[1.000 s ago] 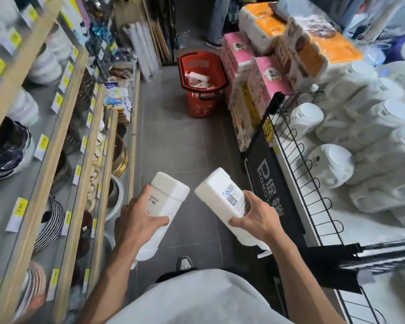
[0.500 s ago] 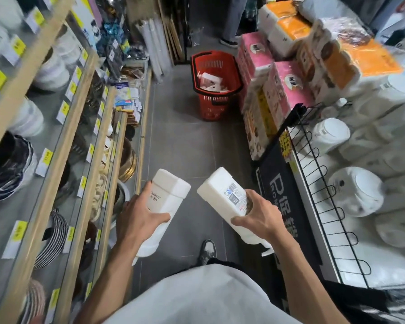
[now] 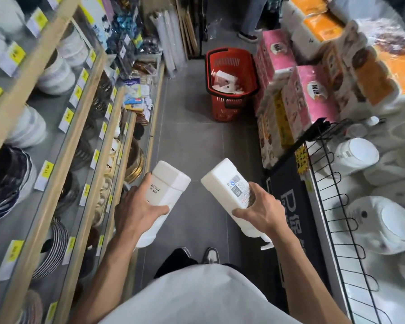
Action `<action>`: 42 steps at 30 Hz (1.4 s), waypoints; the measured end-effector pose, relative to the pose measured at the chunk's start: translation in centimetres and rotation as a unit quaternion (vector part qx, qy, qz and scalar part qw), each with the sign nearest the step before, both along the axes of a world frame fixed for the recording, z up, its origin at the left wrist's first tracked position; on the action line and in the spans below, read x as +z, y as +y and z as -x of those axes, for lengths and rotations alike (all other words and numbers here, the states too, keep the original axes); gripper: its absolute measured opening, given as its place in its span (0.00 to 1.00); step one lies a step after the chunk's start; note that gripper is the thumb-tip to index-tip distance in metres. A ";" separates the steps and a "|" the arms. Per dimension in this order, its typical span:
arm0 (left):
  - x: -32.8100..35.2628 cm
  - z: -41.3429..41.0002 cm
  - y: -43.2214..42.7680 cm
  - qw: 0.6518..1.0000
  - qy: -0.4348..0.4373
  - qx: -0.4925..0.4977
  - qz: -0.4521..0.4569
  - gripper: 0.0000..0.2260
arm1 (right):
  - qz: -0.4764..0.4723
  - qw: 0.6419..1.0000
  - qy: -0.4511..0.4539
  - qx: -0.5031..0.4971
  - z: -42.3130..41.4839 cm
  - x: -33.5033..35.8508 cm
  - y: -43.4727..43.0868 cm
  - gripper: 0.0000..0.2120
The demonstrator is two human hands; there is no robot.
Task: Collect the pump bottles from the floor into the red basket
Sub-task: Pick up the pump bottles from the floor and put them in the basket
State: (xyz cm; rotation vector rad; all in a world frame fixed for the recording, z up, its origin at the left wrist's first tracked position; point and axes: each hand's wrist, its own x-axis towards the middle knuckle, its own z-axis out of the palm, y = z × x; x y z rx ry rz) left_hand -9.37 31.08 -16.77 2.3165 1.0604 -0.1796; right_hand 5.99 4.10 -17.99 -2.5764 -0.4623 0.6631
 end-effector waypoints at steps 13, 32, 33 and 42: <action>-1.2 -7.8 10.3 0.999 -0.010 -0.012 0.028 0.44 | 0.032 0.999 -0.023 -0.032 -6.9 1.1 9.5 0.33; -0.6 -19.1 16.8 0.999 -0.010 -0.019 0.028 0.43 | 0.016 0.998 -0.004 -0.067 -17.1 0.7 15.6 0.30; -0.5 -19.8 16.9 0.999 -0.012 -0.020 0.026 0.42 | 0.013 0.998 -0.004 -0.065 -17.9 0.7 15.8 0.30; 0.0 -25.2 18.0 1.000 -0.024 -0.002 0.018 0.45 | -0.002 0.998 0.001 -0.057 -25.1 0.6 17.1 0.33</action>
